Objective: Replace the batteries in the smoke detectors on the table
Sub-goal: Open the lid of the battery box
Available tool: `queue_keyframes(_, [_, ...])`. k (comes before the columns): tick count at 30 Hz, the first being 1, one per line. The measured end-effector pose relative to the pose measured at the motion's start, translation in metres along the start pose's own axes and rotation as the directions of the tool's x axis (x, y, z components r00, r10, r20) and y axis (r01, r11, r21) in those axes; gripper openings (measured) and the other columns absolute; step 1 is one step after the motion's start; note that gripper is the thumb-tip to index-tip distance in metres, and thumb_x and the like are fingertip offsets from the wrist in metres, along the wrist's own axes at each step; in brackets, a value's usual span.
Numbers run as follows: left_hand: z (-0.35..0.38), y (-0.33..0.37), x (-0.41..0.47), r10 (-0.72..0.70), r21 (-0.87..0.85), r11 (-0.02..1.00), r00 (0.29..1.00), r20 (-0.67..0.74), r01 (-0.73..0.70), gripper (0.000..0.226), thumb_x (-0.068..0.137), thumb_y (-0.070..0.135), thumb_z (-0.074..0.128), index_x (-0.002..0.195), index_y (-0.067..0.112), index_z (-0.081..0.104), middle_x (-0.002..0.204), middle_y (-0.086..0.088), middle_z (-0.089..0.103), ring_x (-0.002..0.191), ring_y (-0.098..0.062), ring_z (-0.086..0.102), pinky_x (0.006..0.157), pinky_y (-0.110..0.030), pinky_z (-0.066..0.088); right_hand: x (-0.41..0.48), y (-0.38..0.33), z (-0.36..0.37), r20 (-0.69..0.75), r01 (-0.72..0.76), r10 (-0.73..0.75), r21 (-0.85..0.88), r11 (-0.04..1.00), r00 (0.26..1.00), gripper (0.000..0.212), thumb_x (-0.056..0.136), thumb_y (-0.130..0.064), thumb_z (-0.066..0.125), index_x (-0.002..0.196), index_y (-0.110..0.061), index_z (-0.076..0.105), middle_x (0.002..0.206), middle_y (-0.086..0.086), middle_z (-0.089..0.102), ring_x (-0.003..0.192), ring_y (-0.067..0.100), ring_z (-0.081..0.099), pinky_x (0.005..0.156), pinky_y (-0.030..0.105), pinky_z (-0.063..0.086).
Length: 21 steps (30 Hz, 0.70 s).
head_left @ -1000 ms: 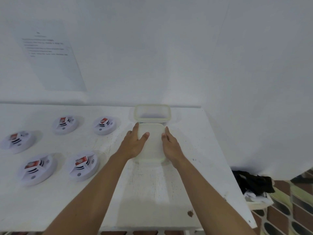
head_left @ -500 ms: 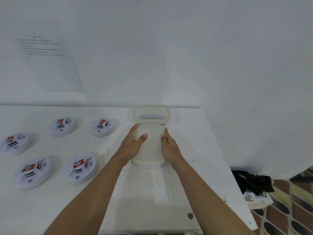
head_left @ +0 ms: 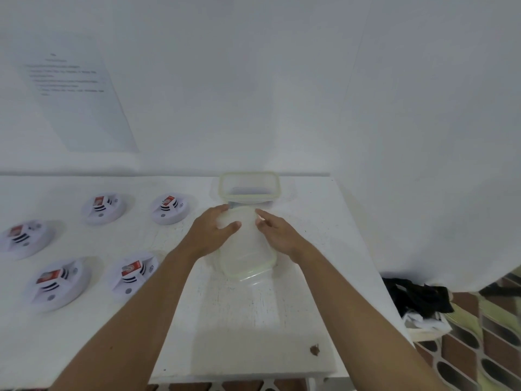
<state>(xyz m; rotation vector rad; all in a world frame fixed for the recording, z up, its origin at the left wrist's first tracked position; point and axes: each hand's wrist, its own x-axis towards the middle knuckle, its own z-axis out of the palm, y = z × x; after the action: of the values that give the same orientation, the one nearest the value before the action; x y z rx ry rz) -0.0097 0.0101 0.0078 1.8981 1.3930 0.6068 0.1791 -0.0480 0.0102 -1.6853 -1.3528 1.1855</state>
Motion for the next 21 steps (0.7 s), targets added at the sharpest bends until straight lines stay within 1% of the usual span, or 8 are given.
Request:
queue_keyframes(3, [-0.005, -0.004, -0.005, -0.082, -0.017, 0.997, 0.994, -0.066, 0.081, 0.075, 0.077, 0.061, 0.071, 0.139, 0.027, 0.046, 0.128, -0.002, 0.053, 0.115, -0.020, 0.053, 0.095, -0.038, 0.048, -0.006, 0.006, -0.001, -0.131, 0.007, -0.009, -0.018, 1.000, 0.991, 0.043, 0.105, -0.038, 0.045, 0.146, -0.025, 0.049, 0.142, -0.002, 0.055, 0.129, 0.016, 0.051, 0.104, 0.029, 0.040])
queue_keyframes(7, [-0.001, -0.008, -0.014, -0.223, 0.047, 0.972, 0.968, -0.113, 0.229, 0.101, 0.063, 0.087, 0.054, 0.140, 0.021, 0.045, 0.132, -0.011, 0.051, 0.119, -0.030, 0.053, 0.098, -0.049, 0.047, -0.017, 0.019, -0.001, -0.323, 0.021, 0.010, 0.091, 0.996, 0.946, 0.041, 0.103, -0.034, 0.050, 0.142, -0.022, 0.049, 0.141, -0.002, 0.052, 0.125, 0.018, 0.052, 0.106, 0.037, 0.045])
queue_keyframes(10, [0.012, -0.003, -0.020, -0.257, 0.037, 0.962, 0.943, -0.210, 0.271, 0.091, 0.075, 0.076, 0.058, 0.138, 0.011, 0.044, 0.133, -0.012, 0.049, 0.121, -0.030, 0.051, 0.098, -0.043, 0.043, -0.025, 0.029, 0.002, -0.355, 0.004, 0.057, 0.167, 0.986, 0.933, 0.045, 0.100, -0.039, 0.055, 0.142, -0.024, 0.048, 0.136, -0.006, 0.052, 0.124, 0.018, 0.053, 0.104, 0.037, 0.046])
queue_keyframes(12, [0.019, 0.003, -0.022, -0.278, -0.006, 0.958, 0.929, -0.243, 0.285, 0.086, 0.079, 0.069, 0.061, 0.137, 0.009, 0.042, 0.135, -0.013, 0.044, 0.121, -0.030, 0.049, 0.095, -0.040, 0.041, -0.026, 0.033, 0.005, -0.354, -0.003, 0.068, 0.181, 0.983, 0.933, 0.050, 0.097, -0.047, 0.056, 0.141, -0.025, 0.050, 0.137, -0.004, 0.055, 0.124, 0.020, 0.056, 0.105, 0.045, 0.049])
queue_keyframes(14, [0.023, 0.009, -0.021, -0.291, -0.067, 0.957, 0.924, -0.248, 0.283, 0.085, 0.080, 0.066, 0.063, 0.138, 0.009, 0.041, 0.137, -0.012, 0.042, 0.121, -0.029, 0.048, 0.095, -0.039, 0.041, -0.024, 0.033, 0.005, -0.372, -0.003, 0.076, 0.192, 0.981, 0.925, 0.052, 0.097, -0.047, 0.056, 0.143, -0.024, 0.049, 0.139, -0.002, 0.056, 0.127, 0.021, 0.055, 0.107, 0.050, 0.048])
queue_keyframes(16, [0.026, 0.010, -0.017, -0.289, -0.101, 0.957, 0.923, -0.253, 0.272, 0.085, 0.079, 0.065, 0.065, 0.138, 0.008, 0.041, 0.136, -0.012, 0.044, 0.122, -0.029, 0.048, 0.095, -0.039, 0.042, -0.022, 0.029, 0.003, -0.396, -0.003, 0.076, 0.181, 0.983, 0.915, 0.052, 0.100, -0.042, 0.055, 0.147, -0.020, 0.047, 0.143, 0.000, 0.053, 0.131, 0.021, 0.052, 0.111, 0.048, 0.045])
queue_keyframes(19, [0.028, 0.011, -0.010, -0.300, -0.141, 0.952, 0.918, -0.259, 0.272, 0.088, 0.076, 0.069, 0.064, 0.136, 0.008, 0.044, 0.132, -0.010, 0.051, 0.121, -0.028, 0.050, 0.099, -0.042, 0.046, -0.018, 0.023, -0.004, -0.411, 0.005, 0.067, 0.170, 0.985, 0.909, 0.051, 0.101, -0.037, 0.053, 0.147, -0.014, 0.047, 0.143, 0.006, 0.053, 0.131, 0.026, 0.052, 0.111, 0.047, 0.045])
queue_keyframes(21, [0.029, 0.011, -0.006, -0.315, -0.148, 0.947, 0.916, -0.250, 0.285, 0.091, 0.074, 0.071, 0.064, 0.136, 0.008, 0.045, 0.131, -0.011, 0.053, 0.121, -0.028, 0.051, 0.098, -0.043, 0.047, -0.015, 0.022, -0.008, -0.410, 0.000, 0.070, 0.169, 0.986, 0.909, 0.053, 0.101, -0.036, 0.055, 0.149, -0.015, 0.045, 0.146, 0.003, 0.052, 0.133, 0.023, 0.050, 0.112, 0.042, 0.044])
